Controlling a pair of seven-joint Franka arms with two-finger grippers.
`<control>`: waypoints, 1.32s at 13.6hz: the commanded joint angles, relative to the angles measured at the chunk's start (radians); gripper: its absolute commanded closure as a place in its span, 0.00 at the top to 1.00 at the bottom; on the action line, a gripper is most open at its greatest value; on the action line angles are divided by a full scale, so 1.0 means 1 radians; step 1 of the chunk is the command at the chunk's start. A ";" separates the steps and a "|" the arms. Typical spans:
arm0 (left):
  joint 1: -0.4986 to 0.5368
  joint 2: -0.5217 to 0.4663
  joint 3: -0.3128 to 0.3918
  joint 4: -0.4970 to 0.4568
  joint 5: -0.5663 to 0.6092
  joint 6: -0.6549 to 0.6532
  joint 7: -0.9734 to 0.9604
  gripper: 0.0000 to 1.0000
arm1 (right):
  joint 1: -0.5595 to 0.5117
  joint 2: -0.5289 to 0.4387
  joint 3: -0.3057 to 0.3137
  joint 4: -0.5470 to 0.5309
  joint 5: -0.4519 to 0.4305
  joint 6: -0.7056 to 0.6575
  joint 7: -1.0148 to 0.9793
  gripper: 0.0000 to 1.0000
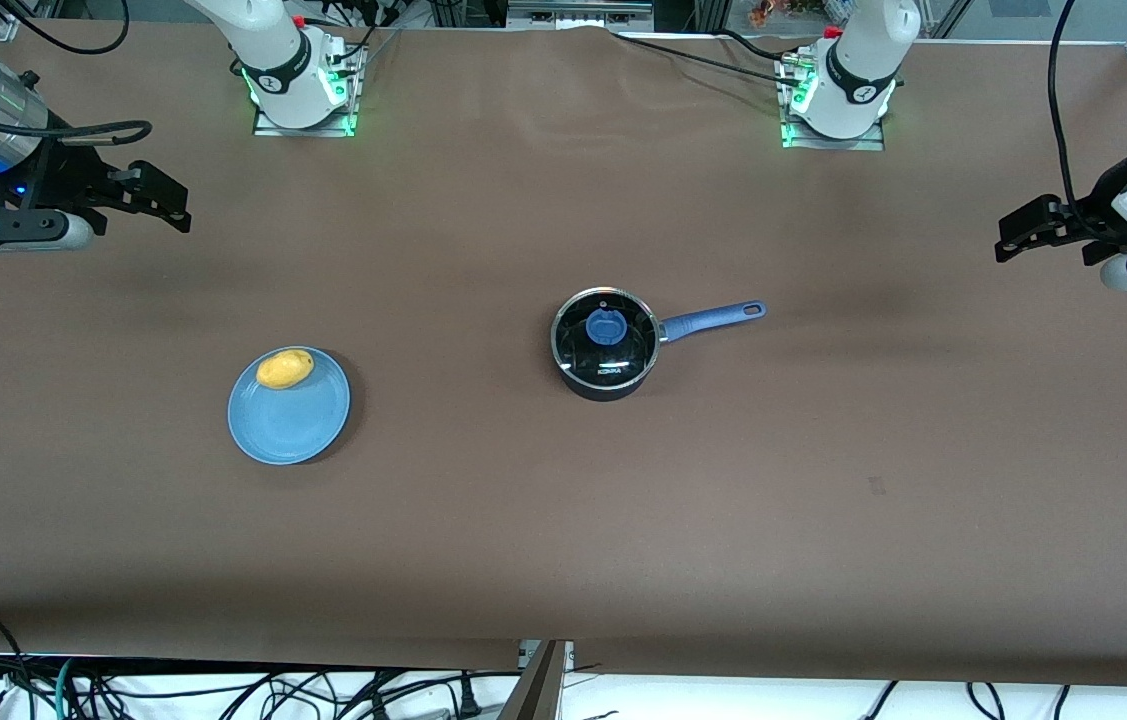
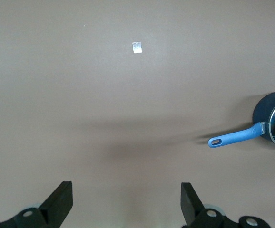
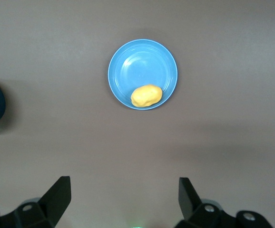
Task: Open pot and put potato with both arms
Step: 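Reach the left gripper to the blue knob of the glass lid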
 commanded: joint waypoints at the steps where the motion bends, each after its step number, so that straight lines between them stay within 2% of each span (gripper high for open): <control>1: 0.009 -0.007 -0.001 0.011 -0.022 -0.022 0.028 1.00 | -0.012 -0.020 0.003 0.005 -0.010 -0.020 -0.009 1.00; 4: -0.006 -0.003 -0.007 -0.001 -0.024 -0.022 0.029 1.00 | -0.012 -0.022 0.003 0.007 -0.008 -0.028 -0.011 1.00; 8: -0.057 0.035 -0.053 -0.021 -0.033 -0.004 0.006 1.00 | -0.010 -0.020 0.003 0.008 -0.005 -0.027 -0.009 1.00; 13: -0.092 0.115 -0.271 -0.125 -0.031 0.250 -0.433 1.00 | -0.010 -0.022 0.000 0.008 -0.005 -0.028 -0.011 1.00; 15: -0.146 0.189 -0.299 -0.124 -0.033 0.359 -0.555 1.00 | -0.011 -0.020 0.002 0.008 -0.005 -0.025 -0.021 1.00; 18: -0.239 0.290 -0.299 -0.121 -0.031 0.536 -0.690 1.00 | -0.015 -0.002 0.002 0.010 -0.002 -0.008 -0.023 1.00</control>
